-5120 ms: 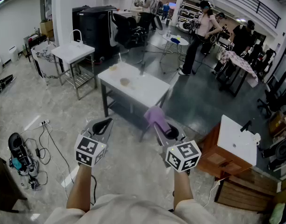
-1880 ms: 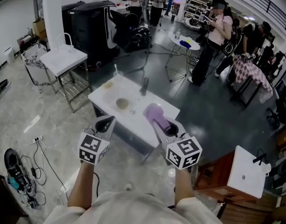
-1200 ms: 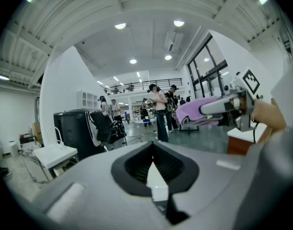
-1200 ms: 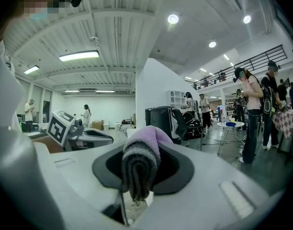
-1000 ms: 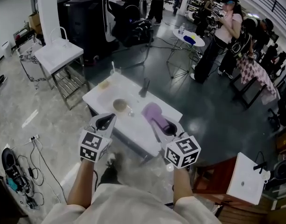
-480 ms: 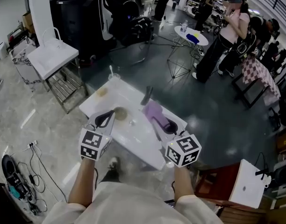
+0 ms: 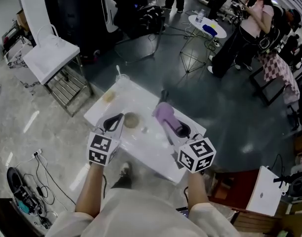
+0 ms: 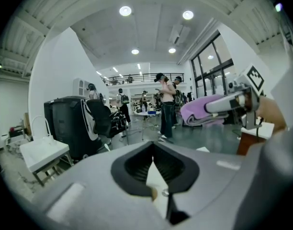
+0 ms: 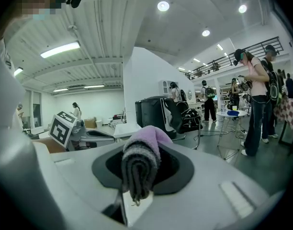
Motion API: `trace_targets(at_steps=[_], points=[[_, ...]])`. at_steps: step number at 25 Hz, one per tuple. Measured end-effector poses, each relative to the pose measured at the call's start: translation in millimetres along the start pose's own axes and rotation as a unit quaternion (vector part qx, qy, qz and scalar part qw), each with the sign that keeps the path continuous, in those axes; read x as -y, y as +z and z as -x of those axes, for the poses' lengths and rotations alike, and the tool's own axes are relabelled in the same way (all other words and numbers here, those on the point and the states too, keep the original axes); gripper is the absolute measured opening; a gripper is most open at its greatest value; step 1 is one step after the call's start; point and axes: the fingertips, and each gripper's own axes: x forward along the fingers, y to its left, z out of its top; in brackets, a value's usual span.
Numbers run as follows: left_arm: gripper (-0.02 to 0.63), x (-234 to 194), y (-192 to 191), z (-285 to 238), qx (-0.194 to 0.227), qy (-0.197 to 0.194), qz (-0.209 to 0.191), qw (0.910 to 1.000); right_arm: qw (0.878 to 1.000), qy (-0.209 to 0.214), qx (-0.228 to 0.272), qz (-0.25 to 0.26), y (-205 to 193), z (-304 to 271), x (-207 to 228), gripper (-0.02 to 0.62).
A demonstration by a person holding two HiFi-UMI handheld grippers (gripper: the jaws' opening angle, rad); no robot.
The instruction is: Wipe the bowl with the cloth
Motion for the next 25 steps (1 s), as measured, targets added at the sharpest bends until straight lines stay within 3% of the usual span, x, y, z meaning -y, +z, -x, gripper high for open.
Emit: trace_targets(at_steps=[14, 25], points=[[0.045, -57, -86, -92, -0.089, -0.075, 0.017, 0.9931, 0.995, -0.042, -0.06, -0.06, -59, -94, 44, 0.103], [0.097, -69, -169, -165, -0.186, -0.151, 0.01, 0.9708, 0.988, -0.083, -0.089, -0.099, -92, -137, 68, 0.103]])
